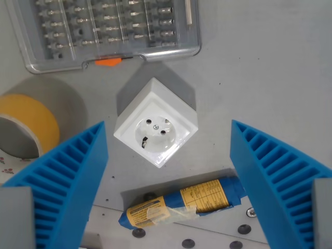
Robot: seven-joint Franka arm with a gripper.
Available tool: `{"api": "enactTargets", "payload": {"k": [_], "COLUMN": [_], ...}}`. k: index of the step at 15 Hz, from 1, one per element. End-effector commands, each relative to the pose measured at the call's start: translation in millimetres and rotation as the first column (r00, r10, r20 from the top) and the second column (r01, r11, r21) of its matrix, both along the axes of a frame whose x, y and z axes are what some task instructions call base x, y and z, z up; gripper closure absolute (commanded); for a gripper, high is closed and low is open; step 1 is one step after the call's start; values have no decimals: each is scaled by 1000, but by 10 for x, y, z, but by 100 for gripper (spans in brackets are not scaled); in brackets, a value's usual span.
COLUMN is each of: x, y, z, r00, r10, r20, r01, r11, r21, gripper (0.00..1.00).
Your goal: Move above the white socket
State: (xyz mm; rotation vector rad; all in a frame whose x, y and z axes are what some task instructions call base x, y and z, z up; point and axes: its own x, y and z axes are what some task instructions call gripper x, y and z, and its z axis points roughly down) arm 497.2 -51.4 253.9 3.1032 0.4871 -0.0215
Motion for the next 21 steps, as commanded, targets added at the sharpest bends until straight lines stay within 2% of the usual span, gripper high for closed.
{"api": "enactTargets", "payload": {"k": [1,13,21], "x": [2,-22,-98], "y": [-1,-2,-2], "z": [16,-27,-148], "r00": [1000,996,972], "r10": [0,-91,-231], "r20": [4,10,50], "r01": [0,91,232], "r11": [1000,996,973], "r21": [0,-1,3], "gripper": [0,0,0]}}
